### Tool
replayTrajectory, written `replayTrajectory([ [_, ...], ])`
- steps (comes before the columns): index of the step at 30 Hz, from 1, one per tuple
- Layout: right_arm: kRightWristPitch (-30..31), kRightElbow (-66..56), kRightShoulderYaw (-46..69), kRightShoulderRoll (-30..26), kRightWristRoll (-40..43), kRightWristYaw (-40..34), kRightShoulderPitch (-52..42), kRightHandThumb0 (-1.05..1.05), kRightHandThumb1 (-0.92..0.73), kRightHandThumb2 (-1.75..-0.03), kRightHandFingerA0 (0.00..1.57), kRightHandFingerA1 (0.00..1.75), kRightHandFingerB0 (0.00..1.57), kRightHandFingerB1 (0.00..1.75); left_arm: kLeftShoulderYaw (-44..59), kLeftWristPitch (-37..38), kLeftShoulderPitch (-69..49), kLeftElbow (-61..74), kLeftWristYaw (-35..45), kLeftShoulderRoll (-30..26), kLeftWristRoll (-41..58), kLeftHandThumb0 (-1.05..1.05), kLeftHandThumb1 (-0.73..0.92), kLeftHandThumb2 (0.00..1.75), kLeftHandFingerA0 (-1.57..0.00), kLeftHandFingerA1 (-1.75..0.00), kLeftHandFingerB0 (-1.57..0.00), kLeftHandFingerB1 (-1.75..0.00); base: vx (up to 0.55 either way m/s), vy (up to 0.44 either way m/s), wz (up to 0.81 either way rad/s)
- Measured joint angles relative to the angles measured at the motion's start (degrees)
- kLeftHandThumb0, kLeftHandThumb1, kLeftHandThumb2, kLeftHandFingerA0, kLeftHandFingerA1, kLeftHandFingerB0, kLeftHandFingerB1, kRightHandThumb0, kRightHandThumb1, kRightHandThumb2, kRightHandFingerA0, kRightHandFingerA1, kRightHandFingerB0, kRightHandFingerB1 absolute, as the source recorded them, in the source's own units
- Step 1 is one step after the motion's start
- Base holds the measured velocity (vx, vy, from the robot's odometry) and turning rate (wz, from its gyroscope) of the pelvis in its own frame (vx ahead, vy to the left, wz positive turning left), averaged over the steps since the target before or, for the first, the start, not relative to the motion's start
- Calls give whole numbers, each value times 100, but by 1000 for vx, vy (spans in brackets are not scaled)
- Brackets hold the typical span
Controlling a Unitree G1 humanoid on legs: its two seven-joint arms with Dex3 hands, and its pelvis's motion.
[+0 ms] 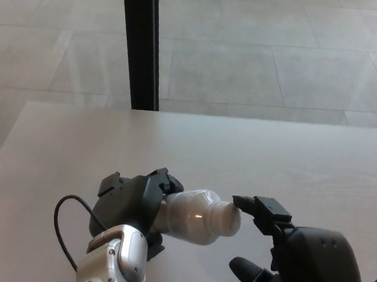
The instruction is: The robot uses its left hand to to lift the bottle kept on the middle of the desk and tilts it towards its right hand. It then uses its right hand to rotate its cap to open it and places the bottle and cap back on the desk
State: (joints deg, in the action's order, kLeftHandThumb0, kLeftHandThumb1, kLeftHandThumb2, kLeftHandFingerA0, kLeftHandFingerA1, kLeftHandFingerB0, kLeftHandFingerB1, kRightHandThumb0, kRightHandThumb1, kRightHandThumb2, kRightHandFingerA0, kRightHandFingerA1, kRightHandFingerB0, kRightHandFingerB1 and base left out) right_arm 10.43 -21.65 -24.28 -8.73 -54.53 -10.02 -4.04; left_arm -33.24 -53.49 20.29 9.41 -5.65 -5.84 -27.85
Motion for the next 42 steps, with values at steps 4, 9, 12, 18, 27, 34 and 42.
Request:
replayTrajectory([
  [4, -11, 101, 5, 15, 14, 20, 46, -55, -67, -60, 107, 106, 45, 46, -30, 0, -19, -7, 31, 16, -82, 13, 86, 64, -68, -96, -56, -59, 0, 0, 0],
  [9, -12, 178, 31, 60, 31, 33, 157, -57, -67, -60, 108, 110, 41, 45, -90, -2, -49, -3, 54, 97, -159, 10, 81, 69, -64, -77, -48, -55, 0, 0, 0],
  [12, -12, 218, 32, 106, 41, 37, 233, -60, -63, -59, 108, 112, 32, 40, -104, 11, -82, -23, 58, 116, -224, 14, 82, 75, -64, -115, -63, -73, 0, 0, 0],
  [18, -37, 289, 31, 176, 64, 37, 312, -62, -63, -59, 106, 111, 28, 42, -83, 14, -119, -53, 58, 170, -311, 12, 81, 73, -63, -79, -49, -58, 0, 0, 0],
  [27, -69, 366, -15, 205, 58, 30, 313, -56, -65, -60, 112, 108, 40, 46, -51, 66, -176, -61, 58, 276, -398, 8, 80, 71, -65, -79, -49, -57, 0, 0, 0],
  [34, -134, 471, 32, 169, 96, 20, 236, -41, -72, -68, 101, 169, 66, 61, -41, 65, -169, -94, 87, 345, -499, 11, 80, 67, -62, -80, -49, -57, 0, 0, 0],
  [42, -220, 539, 143, 116, 139, 0, 254, -46, -66, -91, 105, 168, 91, 104, -53, 106, -221, -101, 111, 361, -593, 11, 73, 73, -65, -82, -52, -63, 0, 0, 0],
])
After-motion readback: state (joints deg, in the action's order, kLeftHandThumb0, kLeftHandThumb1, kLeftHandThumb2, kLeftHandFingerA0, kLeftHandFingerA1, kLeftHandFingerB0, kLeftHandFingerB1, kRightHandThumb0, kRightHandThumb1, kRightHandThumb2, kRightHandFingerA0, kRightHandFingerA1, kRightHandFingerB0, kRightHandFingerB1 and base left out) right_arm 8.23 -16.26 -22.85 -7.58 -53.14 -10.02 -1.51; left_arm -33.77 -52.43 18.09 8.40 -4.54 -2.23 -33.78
